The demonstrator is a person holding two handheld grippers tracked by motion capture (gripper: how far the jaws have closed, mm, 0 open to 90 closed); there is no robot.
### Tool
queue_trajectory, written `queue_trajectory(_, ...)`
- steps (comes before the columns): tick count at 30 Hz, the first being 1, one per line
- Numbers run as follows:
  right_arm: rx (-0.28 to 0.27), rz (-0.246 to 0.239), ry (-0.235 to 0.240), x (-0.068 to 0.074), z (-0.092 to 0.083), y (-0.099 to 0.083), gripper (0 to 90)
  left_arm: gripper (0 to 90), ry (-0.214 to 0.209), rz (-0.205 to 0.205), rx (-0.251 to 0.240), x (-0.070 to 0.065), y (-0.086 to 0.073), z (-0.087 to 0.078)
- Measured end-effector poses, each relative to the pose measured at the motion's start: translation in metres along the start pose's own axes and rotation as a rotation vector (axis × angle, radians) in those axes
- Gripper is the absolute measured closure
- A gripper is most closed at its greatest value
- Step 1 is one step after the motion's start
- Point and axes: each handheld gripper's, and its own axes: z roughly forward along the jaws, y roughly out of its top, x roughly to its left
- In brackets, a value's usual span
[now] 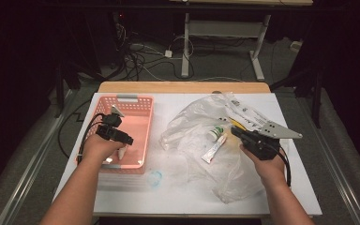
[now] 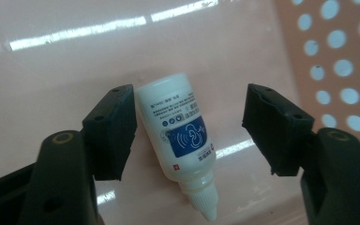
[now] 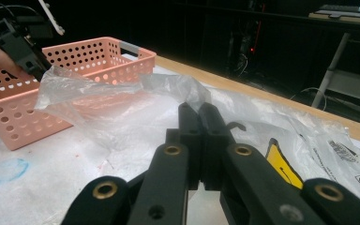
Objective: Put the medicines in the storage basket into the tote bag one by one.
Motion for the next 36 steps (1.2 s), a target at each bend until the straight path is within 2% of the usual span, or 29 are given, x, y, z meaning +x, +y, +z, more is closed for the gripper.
queue_trajectory(4, 0.002, -0.005, 0.003, 0.0, 0.0, 0.0, 90.0, 42.7, 0.008, -0.008, 0.029, -0.001, 0.003, 0.006)
queue_trajectory(8, 0.001, -0.004, 0.0, 0.0, 0.0, 0.0, 90.0, 51.2, 0.014, 0.014, 0.052, -0.005, 0.005, 0.012)
queue_trajectory(14, -0.004, -0.005, -0.001, -0.001, -0.001, 0.0, 90.0, 57.4, 0.021, 0.044, 0.034, -0.011, 0.007, 0.015)
queue_trajectory(17, -0.005, -0.006, 0.0, -0.001, -0.001, 0.0, 90.0, 57.8, 0.012, 0.058, 0.01, -0.014, 0.007, 0.013)
queue_trajectory(22, -0.005, -0.006, -0.001, -0.001, -0.001, 0.001, 90.0, 58.1, -0.021, 0.074, -0.063, -0.018, 0.004, 0.005)
queue_trajectory(36, -0.01, -0.009, -0.003, 0.0, -0.002, 0.001, 90.0, 58.1, -0.052, 0.147, -0.21, -0.033, -0.011, -0.017)
